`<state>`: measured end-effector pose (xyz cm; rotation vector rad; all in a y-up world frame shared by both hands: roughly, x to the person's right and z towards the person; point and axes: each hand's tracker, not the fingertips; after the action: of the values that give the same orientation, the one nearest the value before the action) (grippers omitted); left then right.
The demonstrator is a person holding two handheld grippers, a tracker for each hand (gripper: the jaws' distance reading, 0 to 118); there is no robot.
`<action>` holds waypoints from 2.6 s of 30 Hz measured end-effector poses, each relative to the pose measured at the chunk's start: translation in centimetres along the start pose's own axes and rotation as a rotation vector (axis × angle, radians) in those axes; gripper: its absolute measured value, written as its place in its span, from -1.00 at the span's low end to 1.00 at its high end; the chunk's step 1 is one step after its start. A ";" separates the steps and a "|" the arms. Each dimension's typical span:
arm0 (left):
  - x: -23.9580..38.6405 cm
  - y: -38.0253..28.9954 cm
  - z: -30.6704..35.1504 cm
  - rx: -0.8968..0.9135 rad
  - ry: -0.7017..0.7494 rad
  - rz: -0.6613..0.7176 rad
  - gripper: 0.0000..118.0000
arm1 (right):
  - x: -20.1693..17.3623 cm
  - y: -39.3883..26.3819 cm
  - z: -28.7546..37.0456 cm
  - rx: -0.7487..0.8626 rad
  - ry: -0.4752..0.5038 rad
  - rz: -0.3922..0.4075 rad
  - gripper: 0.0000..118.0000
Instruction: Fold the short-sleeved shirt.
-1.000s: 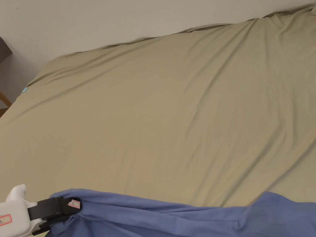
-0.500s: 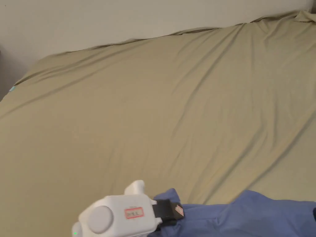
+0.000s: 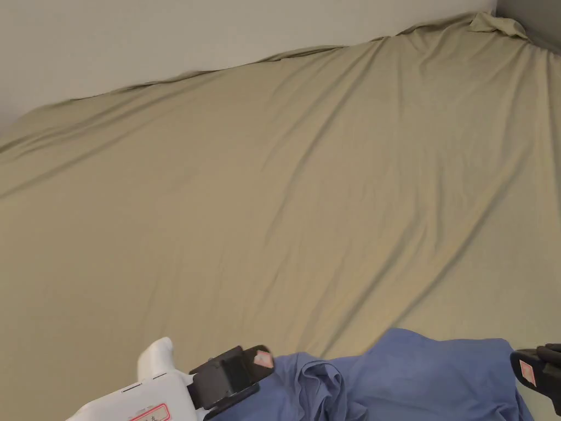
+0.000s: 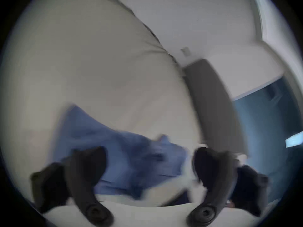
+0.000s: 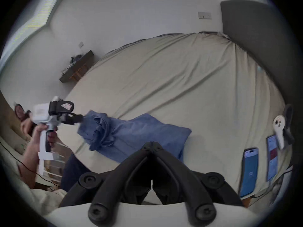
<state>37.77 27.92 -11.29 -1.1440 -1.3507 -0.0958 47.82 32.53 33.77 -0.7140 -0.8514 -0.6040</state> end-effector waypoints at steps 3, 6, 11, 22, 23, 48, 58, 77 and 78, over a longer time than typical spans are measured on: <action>1.1 -2.0 -2.6 -0.044 0.268 -0.260 -1.00 | -1.5 0.3 -0.4 -0.005 -0.100 0.102 -0.97; 3.0 -4.6 -6.0 -0.181 0.065 -0.233 -1.00 | -2.7 0.1 -0.8 -0.009 -0.091 0.104 -0.97; 9.0 -10.2 -12.3 -0.278 0.121 -0.378 -1.00 | -3.0 -0.5 -0.8 -0.020 -0.048 0.086 -0.97; 12.8 -10.9 -11.4 -0.372 -0.184 -0.298 -1.00 | -3.9 0.0 1.6 0.020 -0.041 0.088 -0.97; 11.6 -9.8 -10.0 -0.336 -0.244 -0.231 -1.00 | -4.1 0.1 2.0 0.033 -0.039 0.092 -0.97; -8.0 -0.2 -6.4 -0.235 -0.119 -0.106 0.36 | -5.1 2.2 6.2 0.103 0.002 0.075 -0.97; -8.1 1.8 -1.8 -0.174 -0.138 0.023 -0.68 | -4.4 2.6 7.5 0.085 -0.208 0.126 -0.97; 6.5 0.0 -0.3 -0.146 0.016 -0.132 -0.68 | -5.3 3.3 5.5 0.097 -0.078 0.072 -0.97; 7.9 -0.8 -1.8 -0.172 0.002 -0.134 -0.68 | -5.4 3.4 5.4 0.094 -0.084 0.080 -0.97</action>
<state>40.89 30.51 -4.28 -1.1946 -1.4380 -0.3154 44.96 39.76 30.76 -0.6882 -0.9183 -0.4627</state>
